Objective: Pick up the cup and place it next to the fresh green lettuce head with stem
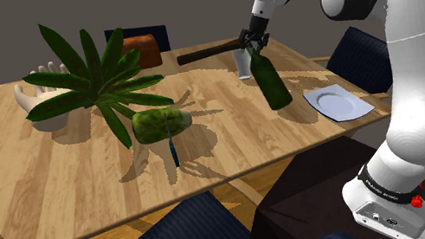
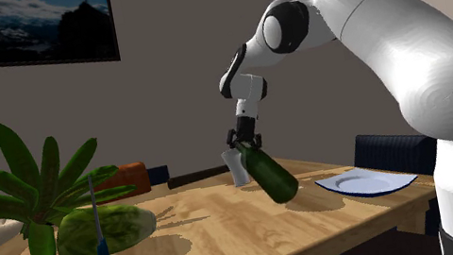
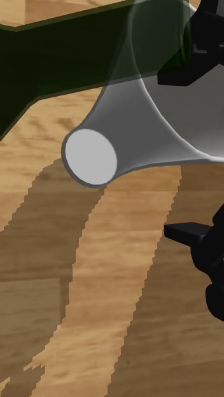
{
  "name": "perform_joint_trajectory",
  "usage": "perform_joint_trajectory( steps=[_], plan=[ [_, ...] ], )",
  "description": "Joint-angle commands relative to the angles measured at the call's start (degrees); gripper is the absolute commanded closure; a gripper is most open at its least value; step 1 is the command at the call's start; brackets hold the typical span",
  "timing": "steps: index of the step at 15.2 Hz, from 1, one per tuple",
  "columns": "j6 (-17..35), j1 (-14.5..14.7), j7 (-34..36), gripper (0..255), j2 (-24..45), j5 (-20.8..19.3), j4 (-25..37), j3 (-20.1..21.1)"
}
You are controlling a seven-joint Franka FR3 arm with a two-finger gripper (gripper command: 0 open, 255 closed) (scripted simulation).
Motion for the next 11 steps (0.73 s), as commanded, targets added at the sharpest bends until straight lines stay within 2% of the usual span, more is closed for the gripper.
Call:
perform_joint_trajectory(
  steps=[1,6,7,11],
  plan=[
    [0.1,0.0,0.0,0,0.0,0.0,-0.1,0.0],
    [0.1,0.0,0.0,0,0.0,0.0,-0.1,0.0],
    [0.1,0.0,-0.1,255,0.1,0.0,-0.1,0.0],
    [0.1,0.0,0.0,255,0.1,0.0,-0.1,0.0]
  ],
)
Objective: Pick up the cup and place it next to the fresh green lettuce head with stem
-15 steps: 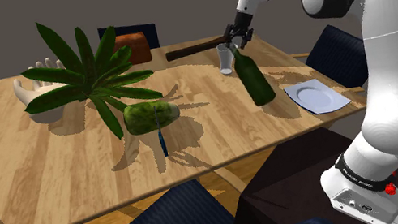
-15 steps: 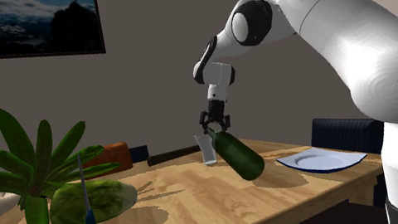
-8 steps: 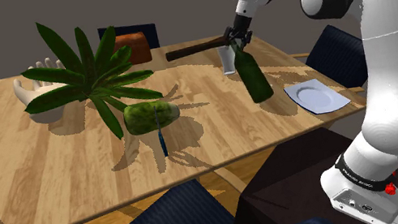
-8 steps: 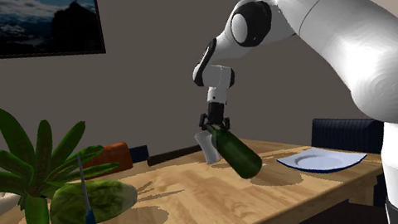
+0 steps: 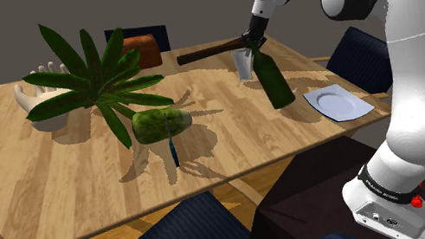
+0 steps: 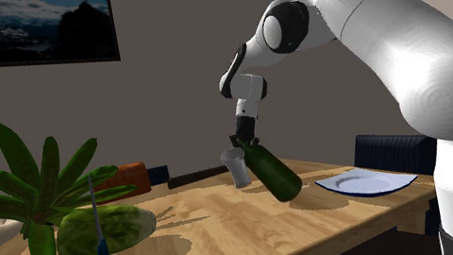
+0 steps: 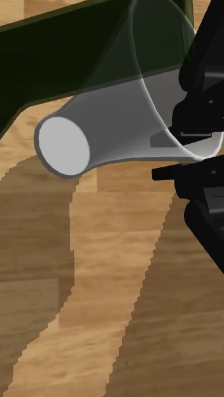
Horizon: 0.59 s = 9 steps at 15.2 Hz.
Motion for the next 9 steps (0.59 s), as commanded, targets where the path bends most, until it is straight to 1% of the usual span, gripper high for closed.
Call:
perform_joint_trajectory(
  steps=[1,5,9],
  plan=[
    [0.0,0.0,0.0,255,0.1,0.0,-0.1,0.0],
    [0.0,0.0,0.0,255,0.1,0.0,-0.2,0.0],
    [-2.4,-0.1,0.9,255,-0.8,-0.5,1.5,-0.2]
  ],
)
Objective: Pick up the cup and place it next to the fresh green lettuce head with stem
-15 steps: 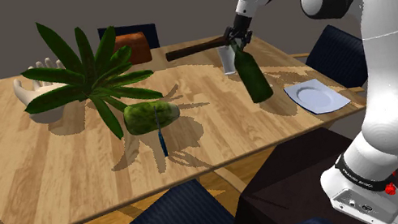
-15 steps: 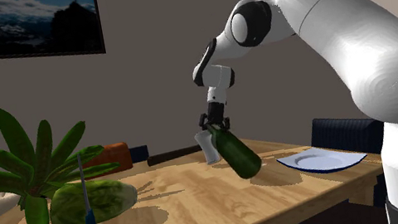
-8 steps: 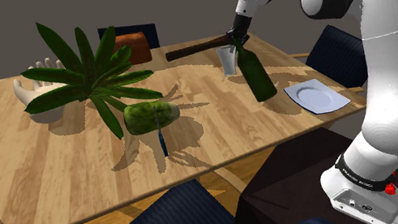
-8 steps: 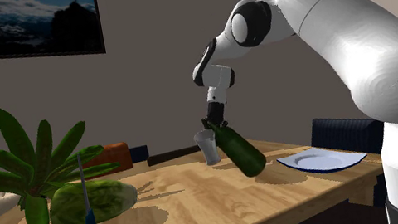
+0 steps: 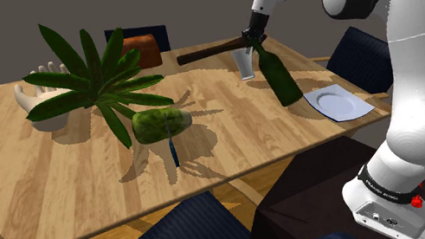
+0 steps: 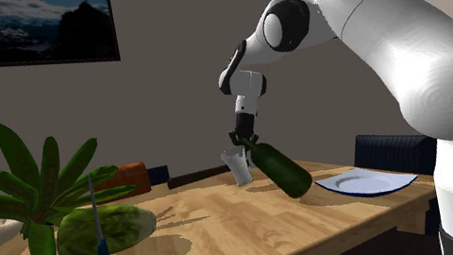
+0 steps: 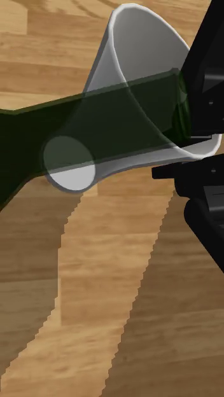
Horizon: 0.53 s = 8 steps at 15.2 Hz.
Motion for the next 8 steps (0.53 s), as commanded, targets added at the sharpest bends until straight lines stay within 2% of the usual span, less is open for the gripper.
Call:
perform_joint_trajectory(
  steps=[1,8],
  plan=[
    [-1.3,-0.1,0.4,255,-0.3,-0.2,1.0,-0.1],
    [-5.7,-0.5,2.0,255,-1.3,-0.8,4.9,-0.4]
  ],
)
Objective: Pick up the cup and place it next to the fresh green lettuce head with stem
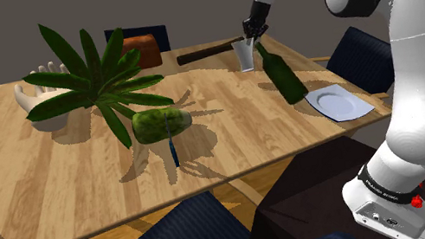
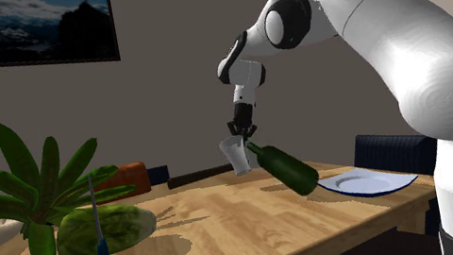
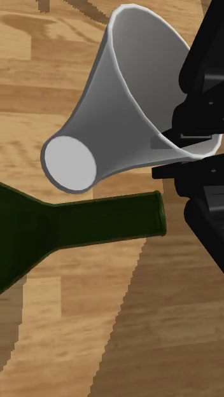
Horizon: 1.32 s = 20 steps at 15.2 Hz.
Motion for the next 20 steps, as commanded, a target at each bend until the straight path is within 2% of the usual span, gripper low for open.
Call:
perform_joint_trajectory(
  steps=[1,12,20],
  plan=[
    [-1.4,-0.2,0.4,255,-0.2,-0.1,1.3,-0.1],
    [-9.5,-1.6,3.1,255,0.1,-0.4,10.1,-0.1],
    [-16.6,-3.4,5.4,255,2.2,0.2,19.9,0.2]
  ],
)
